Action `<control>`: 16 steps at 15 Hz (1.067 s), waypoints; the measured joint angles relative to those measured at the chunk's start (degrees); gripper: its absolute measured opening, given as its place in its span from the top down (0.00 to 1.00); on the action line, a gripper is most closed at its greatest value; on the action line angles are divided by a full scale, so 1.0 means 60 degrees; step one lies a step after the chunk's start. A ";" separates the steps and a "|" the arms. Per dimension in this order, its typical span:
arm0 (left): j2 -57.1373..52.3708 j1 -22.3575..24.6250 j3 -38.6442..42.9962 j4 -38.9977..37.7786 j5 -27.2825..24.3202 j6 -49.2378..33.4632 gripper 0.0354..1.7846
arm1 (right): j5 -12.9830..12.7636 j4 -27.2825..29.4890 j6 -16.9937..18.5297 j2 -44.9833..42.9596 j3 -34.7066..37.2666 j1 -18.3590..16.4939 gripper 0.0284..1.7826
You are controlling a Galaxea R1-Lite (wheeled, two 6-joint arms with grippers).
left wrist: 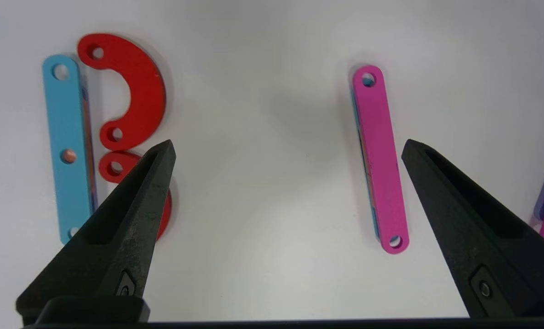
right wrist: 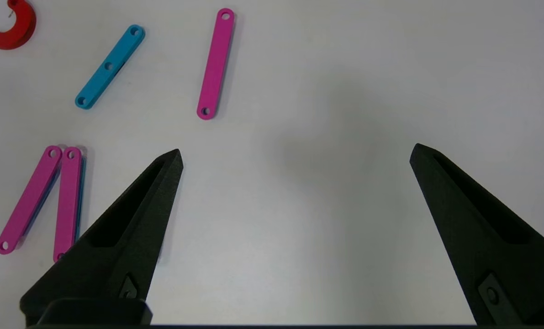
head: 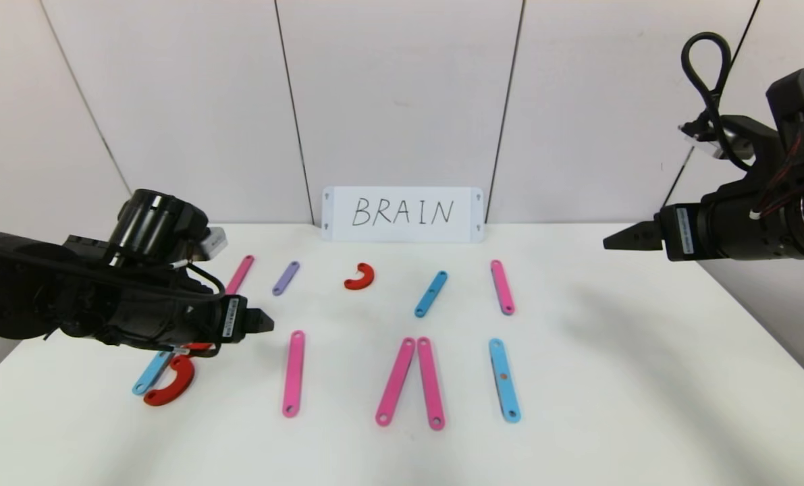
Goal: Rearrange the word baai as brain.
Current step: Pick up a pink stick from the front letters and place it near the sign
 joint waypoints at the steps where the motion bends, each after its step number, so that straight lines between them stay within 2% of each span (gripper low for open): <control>1: -0.0077 -0.0282 0.0169 -0.0004 0.0014 -0.0152 0.03 | 0.0004 -0.0004 0.0000 -0.0008 0.0004 0.0010 0.02; 6: -0.0230 -0.1424 0.0770 -0.0018 0.0303 -0.1083 0.03 | 0.0000 -0.0004 -0.0014 -0.0087 0.0026 0.0018 0.02; 16: 0.0740 -0.1658 0.1071 -0.0601 0.0331 -0.1388 0.03 | 0.0004 -0.0004 -0.0014 -0.0150 0.0037 0.0055 0.02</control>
